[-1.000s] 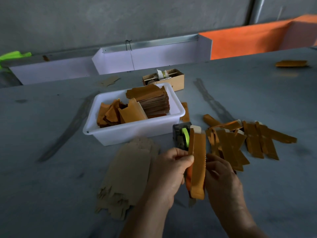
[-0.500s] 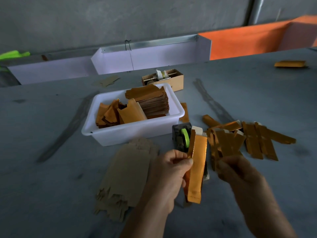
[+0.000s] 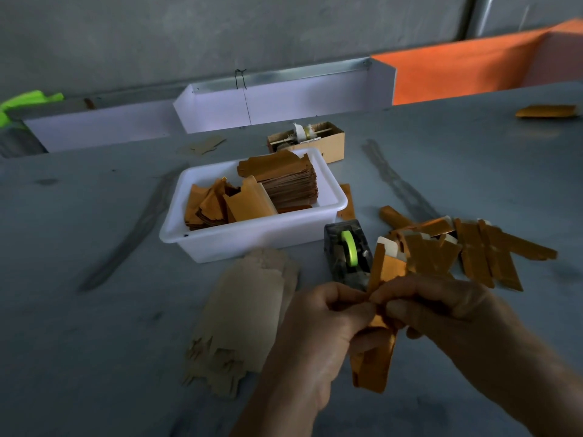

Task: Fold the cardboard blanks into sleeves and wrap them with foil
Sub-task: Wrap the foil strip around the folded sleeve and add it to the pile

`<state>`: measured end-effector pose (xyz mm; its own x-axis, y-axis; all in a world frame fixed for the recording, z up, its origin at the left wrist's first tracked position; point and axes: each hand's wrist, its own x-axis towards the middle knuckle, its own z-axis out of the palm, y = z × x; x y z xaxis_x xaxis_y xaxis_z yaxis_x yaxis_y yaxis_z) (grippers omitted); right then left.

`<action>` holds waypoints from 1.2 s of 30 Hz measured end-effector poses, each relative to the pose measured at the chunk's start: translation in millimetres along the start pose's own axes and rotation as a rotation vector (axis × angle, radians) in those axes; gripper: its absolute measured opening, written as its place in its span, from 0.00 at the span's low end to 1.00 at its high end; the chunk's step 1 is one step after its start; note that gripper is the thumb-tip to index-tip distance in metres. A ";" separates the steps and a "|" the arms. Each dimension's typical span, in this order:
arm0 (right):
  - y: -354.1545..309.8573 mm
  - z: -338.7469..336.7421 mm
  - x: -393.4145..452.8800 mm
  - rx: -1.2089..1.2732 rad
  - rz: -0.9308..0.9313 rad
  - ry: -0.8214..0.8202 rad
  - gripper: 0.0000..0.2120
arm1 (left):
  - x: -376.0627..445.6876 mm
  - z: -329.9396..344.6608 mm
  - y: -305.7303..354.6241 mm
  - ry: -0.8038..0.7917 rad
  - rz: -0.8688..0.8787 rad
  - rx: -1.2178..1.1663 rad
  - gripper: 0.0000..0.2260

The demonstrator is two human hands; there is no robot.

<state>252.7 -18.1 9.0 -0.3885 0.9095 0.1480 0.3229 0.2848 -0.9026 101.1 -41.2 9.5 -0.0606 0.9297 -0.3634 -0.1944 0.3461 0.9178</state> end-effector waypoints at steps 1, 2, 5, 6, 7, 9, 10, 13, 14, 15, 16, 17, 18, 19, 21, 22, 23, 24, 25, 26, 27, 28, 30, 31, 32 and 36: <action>-0.3 0.3 0.2 -0.010 -0.004 0.010 0.10 | -1.0 -0.4 0.7 -0.006 0.004 0.005 0.03; -0.5 0.4 0.2 -0.017 -0.001 0.022 0.11 | -2.2 -0.5 1.4 -0.015 0.007 0.016 0.04; -2.7 0.2 0.7 -0.008 0.033 0.038 0.16 | -5.3 -0.8 2.8 -0.056 0.004 0.036 0.06; -3.5 0.2 1.1 0.003 0.054 0.041 0.16 | -6.0 -1.0 3.4 -0.063 0.000 0.028 0.06; -3.8 -0.3 1.6 0.009 0.078 0.046 0.15 | -6.6 -1.4 3.7 -0.069 -0.004 0.021 0.06; -3.2 -1.0 2.6 0.007 0.119 0.053 0.13 | -7.7 -1.9 4.5 -0.079 -0.015 0.010 0.05; -3.3 -1.1 2.9 -0.005 0.135 0.051 0.12 | -8.2 -2.0 4.8 -0.084 -0.022 0.003 0.05; -5.4 -0.2 2.5 -0.053 0.171 0.051 0.12 | -9.9 -1.6 6.5 -0.101 -0.042 0.001 0.04; -6.0 0.1 1.8 -0.078 0.174 0.056 0.12 | -10.5 -1.3 7.2 -0.110 -0.046 0.007 0.04; -6.9 0.5 1.7 -0.107 0.175 0.062 0.12 | -11.0 -1.0 7.6 -0.121 -0.049 0.014 0.03; -8.3 0.8 1.4 -0.139 0.177 0.066 0.12 | -11.4 -0.7 7.7 -0.128 -0.048 0.019 0.04; -9.7 1.1 1.1 -0.171 0.175 0.066 0.12 | -11.5 -0.5 6.6 -0.126 -0.044 0.021 0.05; -11.2 1.7 0.8 -0.200 0.171 0.062 0.12 | -11.7 0.0 5.3 -0.113 -0.037 0.021 0.06; -12.4 2.3 0.3 -0.224 0.164 0.062 0.12 | -12.0 0.5 3.7 -0.094 -0.028 0.018 0.06; -14.8 4.0 -0.4 -0.268 0.149 0.082 0.13 | -12.6 1.7 1.0 -0.053 -0.009 0.020 0.05; -15.9 5.0 -0.7 -0.299 0.143 0.098 0.13 | -12.3 2.6 -0.4 -0.034 0.003 0.037 0.05; -17.2 6.0 -0.9 -0.331 0.142 0.111 0.13 | -11.7 3.1 -1.8 -0.019 0.020 0.059 0.05; -18.9 7.0 -1.4 -0.364 0.149 0.120 0.13 | -11.2 3.5 -3.1 -0.003 0.047 0.083 0.05; -21.3 7.9 -1.0 -0.397 0.154 0.133 0.13 | -10.6 4.0 -4.3 0.017 0.083 0.110 0.05; -23.8 8.8 -0.4 -0.439 0.154 0.147 0.13 | -10.4 4.4 -5.0 0.038 0.127 0.144 0.06; -25.9 9.6 0.6 -0.487 0.151 0.163 0.13 | -11.1 5.1 -4.8 0.053 0.170 0.178 0.06; -28.6 10.1 1.7 -0.540 0.151 0.173 0.14 | -12.2 6.4 -4.0 0.062 0.212 0.211 0.05; -32.5 10.0 3.4 -0.640 0.151 0.188 0.15 | -13.8 7.4 -1.9 0.087 0.277 0.269 0.05; -33.7 10.1 4.8 -0.697 0.147 0.206 0.16 | -13.5 6.2 -1.1 0.109 0.298 0.279 0.05; -33.5 9.9 5.8 -0.758 0.127 0.237 0.18 | -12.8 3.6 -0.1 0.137 0.314 0.281 0.05; -23.8 12.9 12.9 -0.643 0.076 0.308 0.24 | -7.2 -8.1 7.8 0.181 0.245 0.163 0.05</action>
<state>228.9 -17.1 27.1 -0.1141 0.9510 0.2874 0.8208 0.2532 -0.5120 92.1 -46.2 17.9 -0.2616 0.9552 -0.1385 0.0051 0.1448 0.9894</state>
